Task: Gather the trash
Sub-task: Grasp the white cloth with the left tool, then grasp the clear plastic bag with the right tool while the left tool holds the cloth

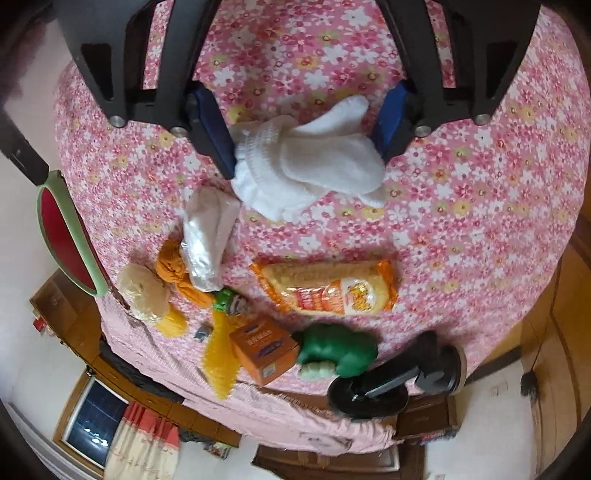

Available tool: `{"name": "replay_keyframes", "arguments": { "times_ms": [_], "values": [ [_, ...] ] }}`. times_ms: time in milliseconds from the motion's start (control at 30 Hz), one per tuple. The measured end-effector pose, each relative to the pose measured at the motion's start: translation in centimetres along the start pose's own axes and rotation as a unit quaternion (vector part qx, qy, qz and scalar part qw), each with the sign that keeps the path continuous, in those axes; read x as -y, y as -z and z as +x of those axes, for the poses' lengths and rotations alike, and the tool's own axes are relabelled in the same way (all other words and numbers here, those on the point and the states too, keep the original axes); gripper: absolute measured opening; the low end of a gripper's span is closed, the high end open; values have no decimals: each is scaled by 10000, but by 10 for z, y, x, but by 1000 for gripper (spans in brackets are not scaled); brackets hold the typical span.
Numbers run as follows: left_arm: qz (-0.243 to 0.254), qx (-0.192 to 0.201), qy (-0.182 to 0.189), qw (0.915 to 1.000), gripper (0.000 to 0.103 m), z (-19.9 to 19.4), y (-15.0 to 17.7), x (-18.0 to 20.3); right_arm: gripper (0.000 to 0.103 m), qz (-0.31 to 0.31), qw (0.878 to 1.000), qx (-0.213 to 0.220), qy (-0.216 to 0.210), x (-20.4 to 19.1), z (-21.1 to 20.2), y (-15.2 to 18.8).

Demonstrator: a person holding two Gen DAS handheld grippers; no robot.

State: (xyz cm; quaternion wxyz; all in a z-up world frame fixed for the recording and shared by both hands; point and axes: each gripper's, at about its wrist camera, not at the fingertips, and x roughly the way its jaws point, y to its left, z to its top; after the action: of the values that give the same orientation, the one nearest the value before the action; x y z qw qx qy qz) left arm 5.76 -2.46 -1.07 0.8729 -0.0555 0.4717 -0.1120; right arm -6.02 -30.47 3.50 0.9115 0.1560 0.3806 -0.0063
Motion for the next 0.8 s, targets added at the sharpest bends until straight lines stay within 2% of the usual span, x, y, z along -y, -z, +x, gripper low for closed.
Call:
{"name": "replay_keyframes", "arguments": {
  "times_ms": [33,133,267,533,800],
  "values": [
    [18,9,162,9999,50,-1,2,2,59,-43,10000,-16,-11,-3,1,0],
    [24,99,273,9996,38,-4,4,4,59,-156,9998,-73,-60,-11,6,-1],
    [-26,259,325,9991,37,-17,2,-1,59,-349,9992,-133,-133,-23,11,-3],
    [-77,727,-232,9971,37,-43,-18,-22,59,-676,9959,-398,-457,-60,34,-10],
    [-466,877,-531,9936,37,-46,-30,-56,59,-897,9908,-740,-689,-97,69,-12]
  ]
}}
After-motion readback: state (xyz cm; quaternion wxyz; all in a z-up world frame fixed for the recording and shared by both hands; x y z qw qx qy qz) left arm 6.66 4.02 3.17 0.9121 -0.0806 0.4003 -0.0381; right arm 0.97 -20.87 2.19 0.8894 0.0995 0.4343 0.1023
